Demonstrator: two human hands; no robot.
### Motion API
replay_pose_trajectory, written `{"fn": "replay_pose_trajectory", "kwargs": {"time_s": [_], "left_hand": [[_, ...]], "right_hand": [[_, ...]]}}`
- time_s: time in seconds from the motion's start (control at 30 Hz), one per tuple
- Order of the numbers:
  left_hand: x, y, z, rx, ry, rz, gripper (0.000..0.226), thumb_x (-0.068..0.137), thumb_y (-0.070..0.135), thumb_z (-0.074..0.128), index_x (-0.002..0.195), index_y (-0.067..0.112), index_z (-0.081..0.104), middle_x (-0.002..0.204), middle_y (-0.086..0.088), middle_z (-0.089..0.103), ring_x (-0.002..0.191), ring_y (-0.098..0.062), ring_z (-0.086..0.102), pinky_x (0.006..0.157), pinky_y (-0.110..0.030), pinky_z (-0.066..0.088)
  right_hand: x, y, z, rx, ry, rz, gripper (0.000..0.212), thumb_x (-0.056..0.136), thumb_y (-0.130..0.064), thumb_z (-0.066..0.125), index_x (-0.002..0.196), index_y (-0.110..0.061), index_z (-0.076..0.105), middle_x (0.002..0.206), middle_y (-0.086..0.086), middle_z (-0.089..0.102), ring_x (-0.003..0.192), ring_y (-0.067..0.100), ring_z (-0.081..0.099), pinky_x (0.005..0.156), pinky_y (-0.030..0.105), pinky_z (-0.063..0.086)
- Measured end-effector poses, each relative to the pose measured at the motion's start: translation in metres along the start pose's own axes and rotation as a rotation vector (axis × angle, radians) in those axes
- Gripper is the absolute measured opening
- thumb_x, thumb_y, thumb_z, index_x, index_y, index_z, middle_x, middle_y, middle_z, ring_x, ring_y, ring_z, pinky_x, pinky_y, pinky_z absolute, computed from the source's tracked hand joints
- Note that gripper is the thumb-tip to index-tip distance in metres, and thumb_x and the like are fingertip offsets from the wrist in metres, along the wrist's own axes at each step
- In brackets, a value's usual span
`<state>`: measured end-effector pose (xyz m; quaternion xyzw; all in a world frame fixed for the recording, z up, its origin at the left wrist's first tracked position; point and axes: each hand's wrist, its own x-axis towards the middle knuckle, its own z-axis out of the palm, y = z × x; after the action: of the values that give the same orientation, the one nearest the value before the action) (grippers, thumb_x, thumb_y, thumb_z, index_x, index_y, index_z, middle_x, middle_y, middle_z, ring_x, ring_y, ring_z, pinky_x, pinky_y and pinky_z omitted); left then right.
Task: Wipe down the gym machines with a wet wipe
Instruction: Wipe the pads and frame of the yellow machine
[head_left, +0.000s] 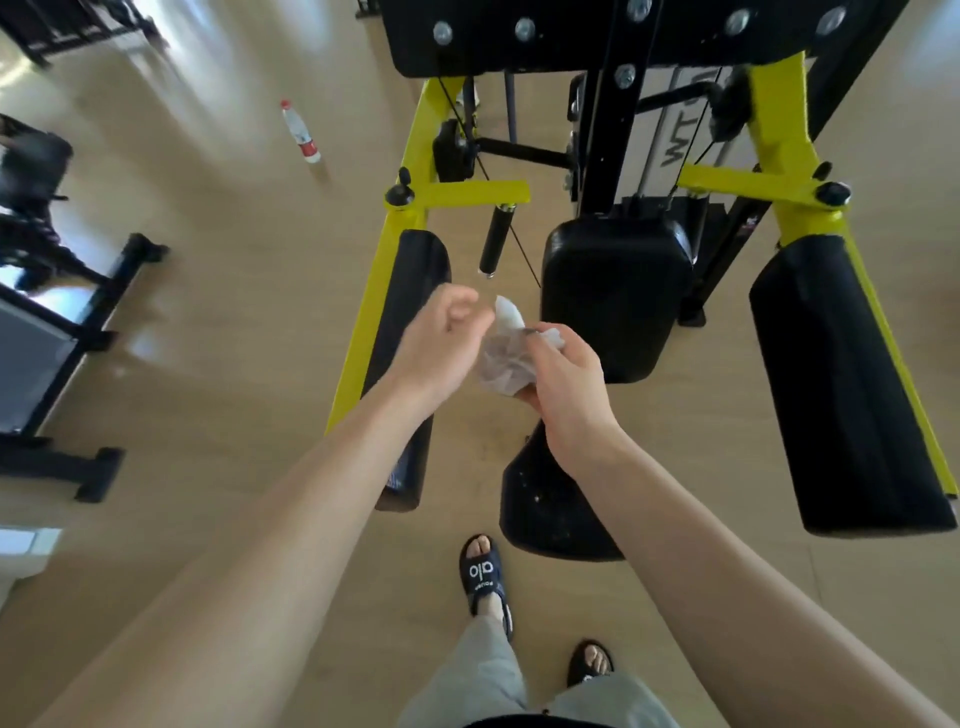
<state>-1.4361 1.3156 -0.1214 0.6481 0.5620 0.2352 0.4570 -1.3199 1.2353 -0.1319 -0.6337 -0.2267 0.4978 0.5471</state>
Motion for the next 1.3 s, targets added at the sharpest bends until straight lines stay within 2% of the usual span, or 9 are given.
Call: {"fn": "replay_pose_trajectory", "kwargs": {"time_s": [0.17,0.37,0.53,0.63,0.83,1.0,1.1,1.17,1.3], "left_hand": [[0.055,0.008,-0.007,-0.505,-0.392,-0.213,0.059,0.096,0.062,0.044,0.123,0.017,0.069,0.119,-0.012,0.073,0.112,-0.028,0.07,0.099,-0.05,0.054],[0.114,0.02,-0.003,-0.402,-0.261,-0.161,0.035,0.093,0.034,0.062,0.113,0.005,0.064,0.114,-0.016,0.072,0.106,-0.032,0.071,0.09,-0.054,0.059],[0.144,0.034,0.008,-0.564,-0.136,-0.308,0.024,0.103,0.017,0.05,0.117,0.002,0.062,0.112,-0.017,0.073,0.101,-0.028,0.072,0.089,-0.04,0.059],[0.159,0.036,0.018,-0.635,0.009,-0.405,0.013,0.102,0.015,0.053,0.102,0.005,0.062,0.096,-0.012,0.07,0.089,-0.026,0.067,0.085,-0.041,0.055],[0.182,0.023,0.046,-0.593,0.348,-0.516,0.008,0.094,0.012,0.058,0.09,0.017,0.054,0.101,-0.01,0.064,0.1,-0.031,0.066,0.094,-0.047,0.055],[0.215,0.016,0.07,-0.489,0.573,-0.506,0.008,0.094,0.008,0.055,0.095,0.015,0.051,0.088,-0.001,0.057,0.075,-0.02,0.054,0.061,-0.028,0.042],[0.23,0.014,0.076,-0.299,0.683,-0.445,0.013,0.096,0.005,0.051,0.104,0.014,0.046,0.1,-0.003,0.057,0.09,-0.024,0.057,0.074,-0.032,0.047],[0.24,0.008,0.08,-0.189,0.71,-0.442,0.02,0.097,0.002,0.049,0.115,0.009,0.045,0.118,-0.011,0.057,0.102,-0.027,0.057,0.081,-0.032,0.045],[0.259,-0.003,0.086,-0.129,0.703,-0.404,0.019,0.096,0.003,0.052,0.116,0.006,0.053,0.127,-0.012,0.053,0.104,-0.025,0.053,0.081,-0.026,0.038]], "right_hand": [[0.051,-0.037,0.016,-0.043,-0.009,-0.04,0.014,0.102,-0.016,0.055,0.101,-0.022,0.067,0.097,0.005,0.074,0.089,0.021,0.075,0.08,0.044,0.064],[0.111,-0.065,0.03,-0.182,0.039,-0.003,0.018,0.091,-0.024,0.058,0.107,-0.021,0.066,0.104,0.007,0.073,0.096,0.026,0.074,0.079,0.049,0.063],[0.149,-0.096,0.021,-0.299,0.015,-0.025,0.018,0.102,-0.021,0.052,0.118,-0.016,0.057,0.103,0.006,0.068,0.069,0.02,0.076,0.063,0.04,0.064],[0.173,-0.109,0.01,-0.466,0.038,-0.145,0.03,0.103,-0.025,0.05,0.13,-0.015,0.054,0.103,0.002,0.067,0.066,0.017,0.075,0.071,0.041,0.065],[0.231,-0.117,-0.005,-0.728,-0.065,-0.208,0.04,0.101,-0.028,0.05,0.139,-0.015,0.051,0.131,0.004,0.059,0.102,0.024,0.066,0.09,0.041,0.056],[0.278,-0.109,0.005,-0.88,-0.171,-0.164,0.053,0.103,-0.02,0.042,0.155,-0.017,0.033,0.149,0.013,0.046,0.112,0.029,0.055,0.08,0.031,0.04],[0.292,-0.102,0.02,-0.878,-0.192,-0.1,0.06,0.105,-0.021,0.036,0.163,-0.025,0.017,0.159,0.012,0.034,0.126,0.031,0.05,0.082,0.026,0.035],[0.298,-0.097,0.028,-0.814,-0.207,-0.067,0.059,0.107,-0.025,0.033,0.163,-0.03,0.016,0.161,0.009,0.034,0.111,0.024,0.055,0.075,0.025,0.039],[0.305,-0.089,0.037,-0.749,-0.252,-0.064,0.046,0.107,-0.03,0.033,0.152,-0.028,0.041,0.139,0.006,0.049,0.1,0.018,0.054,0.077,0.028,0.037]]}}
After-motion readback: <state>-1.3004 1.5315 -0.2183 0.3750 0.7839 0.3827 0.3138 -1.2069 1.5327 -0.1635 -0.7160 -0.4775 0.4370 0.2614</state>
